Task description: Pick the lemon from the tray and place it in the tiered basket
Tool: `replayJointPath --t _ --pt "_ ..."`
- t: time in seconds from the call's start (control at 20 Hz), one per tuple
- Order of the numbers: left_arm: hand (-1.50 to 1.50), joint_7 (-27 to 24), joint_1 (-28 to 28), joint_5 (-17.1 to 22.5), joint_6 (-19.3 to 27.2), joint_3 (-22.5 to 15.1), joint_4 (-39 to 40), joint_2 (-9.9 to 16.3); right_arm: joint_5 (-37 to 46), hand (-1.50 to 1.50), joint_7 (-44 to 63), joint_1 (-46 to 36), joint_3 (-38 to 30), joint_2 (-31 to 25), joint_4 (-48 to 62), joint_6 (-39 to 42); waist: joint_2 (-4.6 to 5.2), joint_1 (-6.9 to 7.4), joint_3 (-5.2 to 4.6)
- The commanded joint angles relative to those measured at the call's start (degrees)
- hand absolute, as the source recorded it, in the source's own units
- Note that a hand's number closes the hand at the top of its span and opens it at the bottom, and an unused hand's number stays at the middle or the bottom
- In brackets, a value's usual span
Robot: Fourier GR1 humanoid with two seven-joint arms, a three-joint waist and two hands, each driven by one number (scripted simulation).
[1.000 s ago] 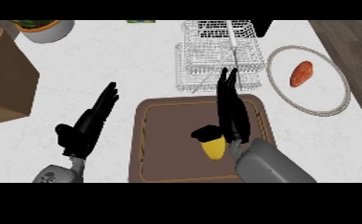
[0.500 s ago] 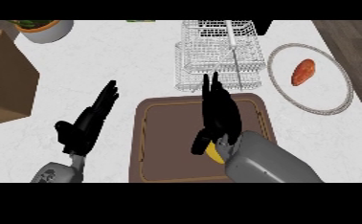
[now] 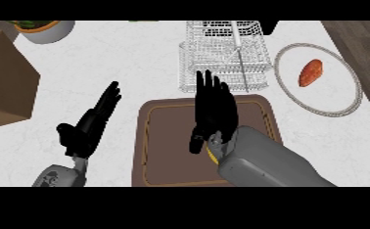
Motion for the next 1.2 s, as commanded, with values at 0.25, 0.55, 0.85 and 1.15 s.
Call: replayJointPath --t 0.25,0.55,0.85,1.15 --pt "0.00 -2.01 0.50 -0.41 -0.67 0.19 1.04 -0.52 2.52 -1.50 14.33 4.01 -2.27 4.66 4.55 6.62 0.67 0.08 0.10" --pt "0.00 -0.95 -0.59 -0.57 -1.16 1.35 1.82 0.33 8.87 -1.50 14.36 8.58 -4.44 6.23 1.61 7.69 0.67 0.15 0.20" --pt "0.00 0.93 -0.62 0.37 -1.85 1.95 -0.77 0.64 14.01 -1.50 14.36 16.01 -6.24 7.77 0.17 8.21 0.71 0.53 0.24" --pt "0.00 -0.17 0.27 -2.24 -1.02 -0.05 -1.37 -1.26 16.52 -1.50 12.55 21.70 -7.44 6.70 -3.20 9.25 1.06 1.45 0.32"
